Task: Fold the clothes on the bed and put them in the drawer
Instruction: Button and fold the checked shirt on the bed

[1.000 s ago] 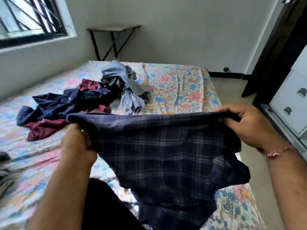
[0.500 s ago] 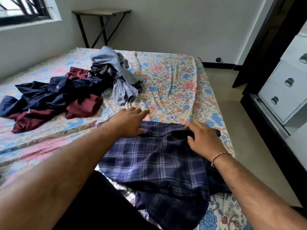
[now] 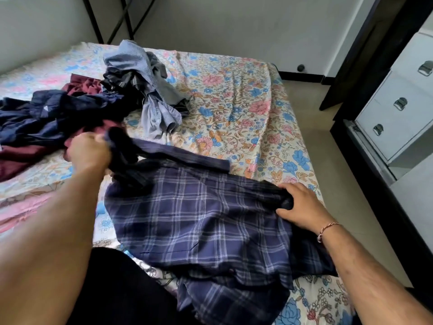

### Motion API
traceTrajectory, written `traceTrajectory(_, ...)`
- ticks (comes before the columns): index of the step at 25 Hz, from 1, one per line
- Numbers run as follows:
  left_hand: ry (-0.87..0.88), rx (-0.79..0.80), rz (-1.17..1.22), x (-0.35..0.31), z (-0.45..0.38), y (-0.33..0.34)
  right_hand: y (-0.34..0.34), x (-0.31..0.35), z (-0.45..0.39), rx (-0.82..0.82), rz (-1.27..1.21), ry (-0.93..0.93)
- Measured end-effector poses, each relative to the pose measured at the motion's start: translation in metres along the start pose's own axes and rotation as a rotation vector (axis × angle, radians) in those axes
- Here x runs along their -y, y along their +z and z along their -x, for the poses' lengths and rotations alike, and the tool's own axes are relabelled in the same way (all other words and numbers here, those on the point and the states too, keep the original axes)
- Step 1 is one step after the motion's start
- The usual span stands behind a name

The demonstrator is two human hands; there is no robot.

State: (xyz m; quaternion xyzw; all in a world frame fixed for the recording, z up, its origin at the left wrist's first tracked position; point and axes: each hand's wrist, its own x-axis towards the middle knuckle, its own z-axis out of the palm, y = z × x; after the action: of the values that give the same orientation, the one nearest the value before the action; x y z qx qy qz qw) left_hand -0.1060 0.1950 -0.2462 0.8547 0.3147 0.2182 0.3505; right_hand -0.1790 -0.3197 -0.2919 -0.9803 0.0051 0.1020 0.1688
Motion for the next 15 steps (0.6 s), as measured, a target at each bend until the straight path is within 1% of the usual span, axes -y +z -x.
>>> traceTrajectory(1,-0.167,-0.045,0.025,0.024,-0.014,-0.01,-0.003,-0.001,-0.002,-0.001,-0.031,-0.02)
traceTrajectory(2,-0.263,-0.098,0.031,0.046,-0.027,-0.018,-0.004,-0.003,-0.002,-0.027,-0.079,-0.036)
traceTrajectory(3,-0.27,-0.174,0.01,0.053,-0.031,-0.025,-0.003,-0.004,-0.001,-0.079,-0.151,-0.043)
traceTrajectory(4,-0.195,-0.231,0.026,0.046,-0.027,-0.032,-0.002,-0.006,0.001,-0.154,-0.235,-0.032)
traceTrajectory(5,-0.042,-0.227,0.075,0.023,-0.012,-0.038,0.0,-0.007,0.003,-0.228,-0.311,-0.002)
traceTrajectory(6,0.159,-0.149,0.106,-0.002,0.005,-0.038,0.001,-0.01,0.004,-0.288,-0.337,0.032)
traceTrajectory(7,0.37,0.021,0.095,-0.024,0.023,-0.034,0.002,-0.014,0.004,-0.317,-0.306,0.053)
traceTrajectory(8,0.546,0.23,0.05,-0.039,0.039,-0.024,0.003,-0.018,0.003,-0.311,-0.244,0.064)
traceTrajectory(9,0.661,0.452,-0.04,-0.05,0.057,-0.013,0.003,-0.021,0.004,-0.299,-0.2,0.065)
traceTrajectory(10,0.75,0.641,-0.155,-0.049,0.065,0.002,0.003,-0.023,0.006,-0.3,-0.201,0.066)
traceTrajectory(11,0.787,0.747,-0.306,-0.048,0.07,0.014,0.0,-0.024,0.01,-0.311,-0.24,0.06)
traceTrajectory(12,0.812,0.783,-0.452,-0.044,0.069,0.025,-0.002,-0.025,0.013,-0.332,-0.285,0.046)
traceTrajectory(13,0.843,0.772,-0.579,-0.043,0.069,0.028,-0.004,-0.027,0.017,-0.353,-0.324,0.032)
traceTrajectory(14,0.863,0.722,-0.662,-0.041,0.064,0.032,-0.007,-0.029,0.022,-0.365,-0.338,0.02)
traceTrajectory(15,0.87,0.669,-0.687,-0.042,0.063,0.031,-0.009,-0.03,0.025,-0.355,-0.322,0.012)
